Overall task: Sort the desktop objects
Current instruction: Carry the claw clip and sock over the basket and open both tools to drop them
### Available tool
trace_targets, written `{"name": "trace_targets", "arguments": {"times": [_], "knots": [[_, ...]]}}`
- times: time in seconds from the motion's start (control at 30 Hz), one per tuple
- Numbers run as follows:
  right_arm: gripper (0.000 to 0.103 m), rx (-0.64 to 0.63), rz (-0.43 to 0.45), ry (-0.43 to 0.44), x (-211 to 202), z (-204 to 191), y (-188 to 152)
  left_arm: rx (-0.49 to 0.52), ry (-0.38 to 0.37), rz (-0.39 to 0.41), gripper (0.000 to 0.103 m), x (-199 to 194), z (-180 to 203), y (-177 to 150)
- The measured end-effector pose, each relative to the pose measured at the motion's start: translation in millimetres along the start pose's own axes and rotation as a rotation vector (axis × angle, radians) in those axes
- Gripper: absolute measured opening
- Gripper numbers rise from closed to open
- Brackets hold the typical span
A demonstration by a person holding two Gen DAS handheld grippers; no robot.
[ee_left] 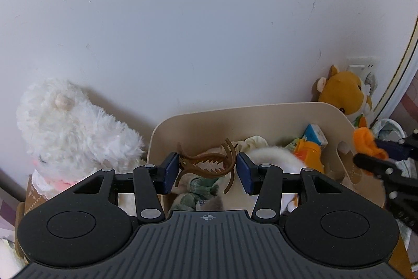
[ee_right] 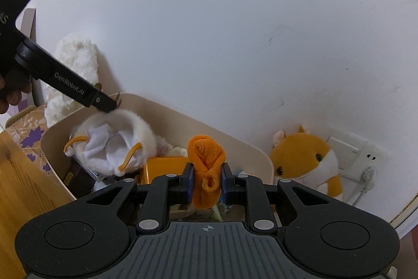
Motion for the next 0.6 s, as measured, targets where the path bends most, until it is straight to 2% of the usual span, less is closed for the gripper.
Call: {"name": "trace_targets", "arguments": {"times": [0.03, 0.07, 0.1, 0.13, 0.2, 0.47, 0.6], "knots": [[0.024, 0.005, -0.006, 0.004, 2, -1, -1, 0.002, 0.002, 0.002, 0.057, 1, 1, 0], [0.036, 0.014, -0.013, 0.011, 4, -2, -2, 0.003, 0.009, 0.004, 0.062, 1, 1, 1], [0.04, 0.025, -0.02, 0.024, 5, -4, -3, 0.002, 0.014, 0.007, 0.07, 1, 1, 1], [0.042, 0.028, -0.019, 0.026, 4, -6, -3, 0.001, 0.012, 0.011, 0.072, 0, 2, 1], [0.053, 0.024, -0.014, 0.028, 2, -8, -5, 0.006, -0.001, 0.016, 0.072, -2, 6, 1], [0.081, 0.1, -0.018, 0.054, -11, -3, -3, 0.014, 0.01, 0.003, 0.072, -10, 17, -2], [0.094, 0.118, -0.059, 0.07, -14, -1, -1, -0.008, 0.029, -0.013, 0.072, -20, 18, -4]]}}
Point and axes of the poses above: each gripper's, at about its wrist camera, not at the fingertips, and x roughly the way its jaws point, z to its right, y to its top, the point moved 9 cm from there along x, roughly the way its jaws point, and after that the axes turned 4 degrees about x, right-handed, at the moved point
